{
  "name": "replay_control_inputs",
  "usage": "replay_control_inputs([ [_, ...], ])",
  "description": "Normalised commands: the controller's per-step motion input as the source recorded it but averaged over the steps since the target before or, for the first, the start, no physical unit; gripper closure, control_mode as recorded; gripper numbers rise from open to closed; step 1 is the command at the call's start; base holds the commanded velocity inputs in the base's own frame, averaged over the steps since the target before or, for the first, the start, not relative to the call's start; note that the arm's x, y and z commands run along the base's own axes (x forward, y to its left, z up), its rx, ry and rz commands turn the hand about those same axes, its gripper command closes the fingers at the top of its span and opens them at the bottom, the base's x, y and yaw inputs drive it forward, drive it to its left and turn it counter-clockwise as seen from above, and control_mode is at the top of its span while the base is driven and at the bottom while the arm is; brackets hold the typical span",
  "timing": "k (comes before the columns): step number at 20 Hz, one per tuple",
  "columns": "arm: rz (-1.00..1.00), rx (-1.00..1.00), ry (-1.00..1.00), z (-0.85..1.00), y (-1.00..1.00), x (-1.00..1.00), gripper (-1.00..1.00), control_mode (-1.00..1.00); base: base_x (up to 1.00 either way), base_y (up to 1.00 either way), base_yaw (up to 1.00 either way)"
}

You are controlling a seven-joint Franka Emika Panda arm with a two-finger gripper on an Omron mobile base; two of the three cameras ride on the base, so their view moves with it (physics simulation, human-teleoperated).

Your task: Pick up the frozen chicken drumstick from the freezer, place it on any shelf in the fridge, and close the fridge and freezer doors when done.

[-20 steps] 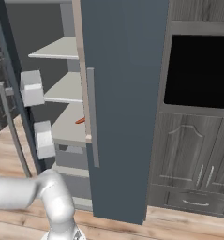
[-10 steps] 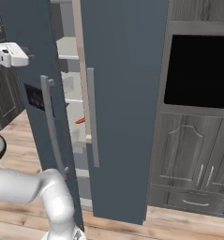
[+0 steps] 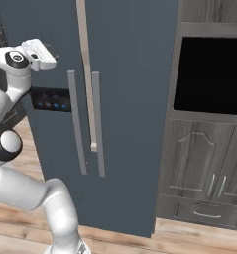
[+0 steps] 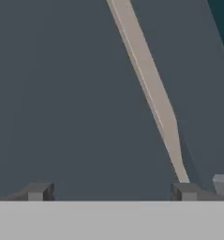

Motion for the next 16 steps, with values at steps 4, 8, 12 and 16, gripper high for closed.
replay_control_inputs([
  [4, 0.05, 0.08, -0.14, 0.0, -0.55, 0.42, -1.0, -1.0, 0.0, 0.0, 0.0],
  [8, 0.07, 0.08, -0.09, 0.0, -0.42, 0.19, -1.0, -1.0, 0.0, 0.0, 0.0],
  [12, 0.05, 0.07, -0.04, 0.0, -0.35, 0.3, -1.0, -1.0, 0.0, 0.0, 0.0],
  [16, 0.01, 0.08, 0.0, 0.0, -0.51, 0.58, -1.0, -1.0, 0.0, 0.0, 0.0],
])
